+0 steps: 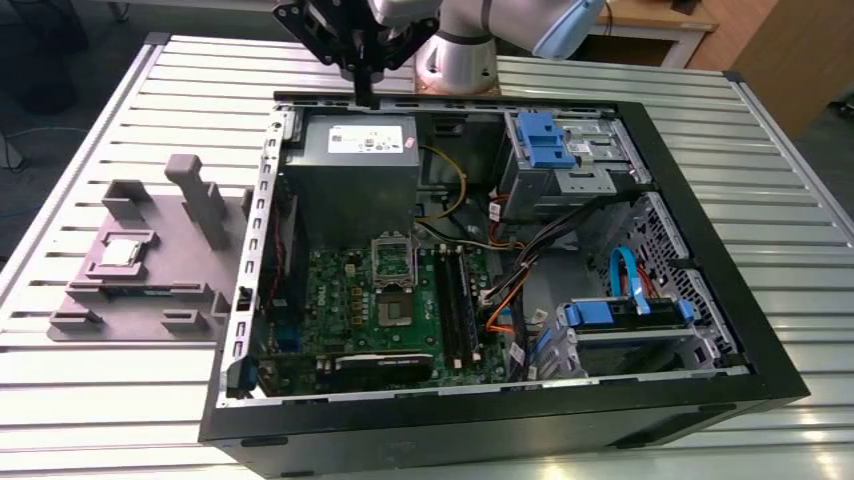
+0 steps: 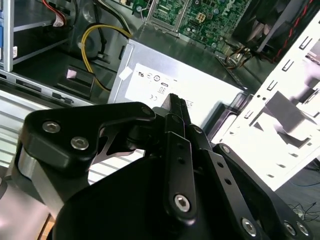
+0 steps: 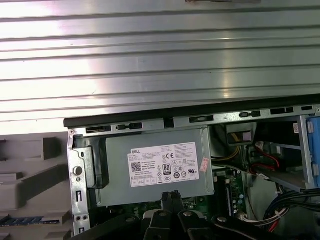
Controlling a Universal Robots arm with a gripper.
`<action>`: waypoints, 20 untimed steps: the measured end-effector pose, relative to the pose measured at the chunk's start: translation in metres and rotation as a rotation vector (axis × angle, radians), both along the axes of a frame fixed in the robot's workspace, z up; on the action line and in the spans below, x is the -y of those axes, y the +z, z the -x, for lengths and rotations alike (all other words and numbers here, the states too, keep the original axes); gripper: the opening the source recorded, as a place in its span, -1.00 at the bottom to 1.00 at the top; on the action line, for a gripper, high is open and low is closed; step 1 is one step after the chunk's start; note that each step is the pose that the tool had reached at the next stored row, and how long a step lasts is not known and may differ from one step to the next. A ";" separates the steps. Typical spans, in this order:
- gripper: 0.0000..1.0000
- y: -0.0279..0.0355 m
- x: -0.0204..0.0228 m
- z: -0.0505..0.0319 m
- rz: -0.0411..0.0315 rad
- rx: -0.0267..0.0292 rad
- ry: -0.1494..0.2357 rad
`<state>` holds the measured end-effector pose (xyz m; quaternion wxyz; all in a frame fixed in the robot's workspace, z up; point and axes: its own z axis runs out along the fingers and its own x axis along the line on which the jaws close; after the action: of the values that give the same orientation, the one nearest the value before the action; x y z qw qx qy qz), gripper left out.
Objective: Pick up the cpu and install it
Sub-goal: 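Reach for the cpu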
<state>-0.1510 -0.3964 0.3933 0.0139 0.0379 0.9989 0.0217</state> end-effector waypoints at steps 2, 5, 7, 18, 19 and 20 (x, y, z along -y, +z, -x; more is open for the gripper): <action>-0.79 0.0000 -0.0004 0.0029 -0.0001 0.0001 0.000; -0.79 -0.0001 -0.0010 0.0069 0.0000 0.0001 0.000; -0.79 -0.0001 -0.0013 0.0095 0.0000 0.0000 0.000; -0.79 -0.0001 -0.0026 0.0219 0.0000 0.0000 0.000; -0.79 -0.0001 -0.0026 0.0229 0.0000 0.0000 0.000; -0.79 -0.0001 -0.0027 0.0240 0.0000 0.0000 0.000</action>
<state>-0.1750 -0.3938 0.3932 0.0139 0.0378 0.9990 0.0217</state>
